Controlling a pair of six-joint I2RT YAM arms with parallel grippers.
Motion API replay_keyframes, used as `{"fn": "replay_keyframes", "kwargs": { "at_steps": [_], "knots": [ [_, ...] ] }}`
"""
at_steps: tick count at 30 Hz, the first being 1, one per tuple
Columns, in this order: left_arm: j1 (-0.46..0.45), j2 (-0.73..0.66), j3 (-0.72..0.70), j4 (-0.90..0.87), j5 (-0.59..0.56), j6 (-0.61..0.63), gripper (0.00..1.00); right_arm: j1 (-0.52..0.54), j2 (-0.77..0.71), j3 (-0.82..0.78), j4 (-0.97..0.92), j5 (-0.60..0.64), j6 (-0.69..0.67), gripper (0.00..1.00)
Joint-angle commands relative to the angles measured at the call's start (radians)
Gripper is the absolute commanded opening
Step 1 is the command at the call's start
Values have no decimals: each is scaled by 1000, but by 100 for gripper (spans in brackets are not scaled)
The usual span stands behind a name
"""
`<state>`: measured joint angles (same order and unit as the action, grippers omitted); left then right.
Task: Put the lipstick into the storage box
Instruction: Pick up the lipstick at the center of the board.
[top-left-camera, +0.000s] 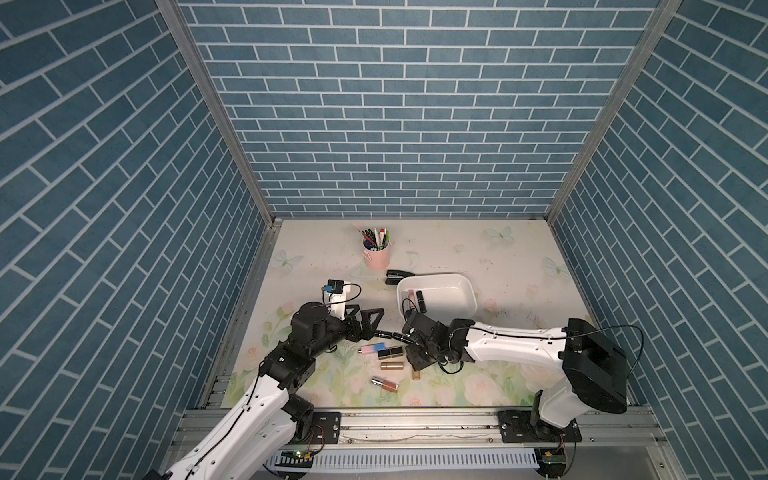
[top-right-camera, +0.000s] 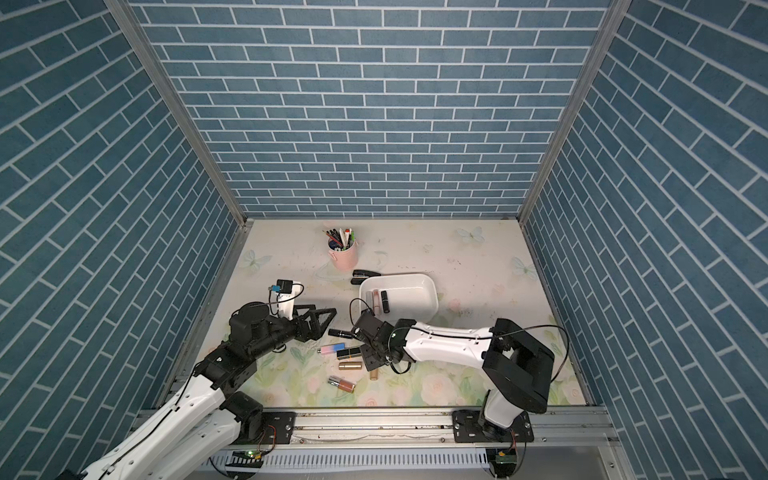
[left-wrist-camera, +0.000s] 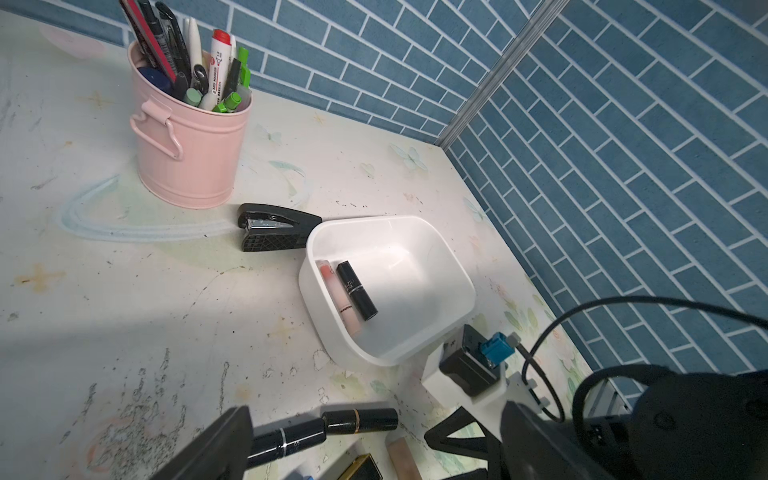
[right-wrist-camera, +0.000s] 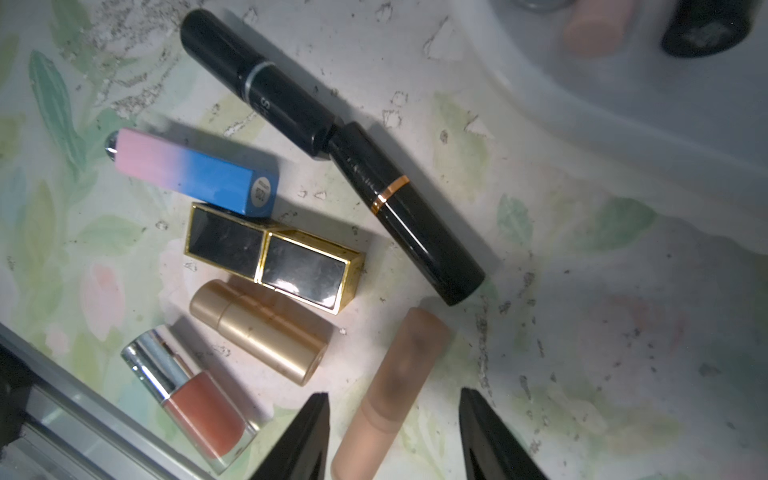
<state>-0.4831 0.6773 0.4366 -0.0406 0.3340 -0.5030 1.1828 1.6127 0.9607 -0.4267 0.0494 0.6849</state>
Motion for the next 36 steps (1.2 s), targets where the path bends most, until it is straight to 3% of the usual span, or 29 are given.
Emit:
{"fn": "replay_keyframes", "kwargs": {
  "at_steps": [1, 20, 31, 36],
  "knots": [
    [-5, -7, -11, -2, -9, -2, 100, 14, 36, -1, -3, 25, 30, 54],
    [-6, 25, -22, 15, -13, 0, 100, 31, 111, 6, -37, 68, 24, 45],
    [-5, 41, -27, 23, -12, 0, 100, 31, 96, 7, -56, 85, 17, 18],
    [-5, 50, -27, 30, -6, 0, 100, 28, 44, 21, -68, 89, -2, 16]
  ]
}}
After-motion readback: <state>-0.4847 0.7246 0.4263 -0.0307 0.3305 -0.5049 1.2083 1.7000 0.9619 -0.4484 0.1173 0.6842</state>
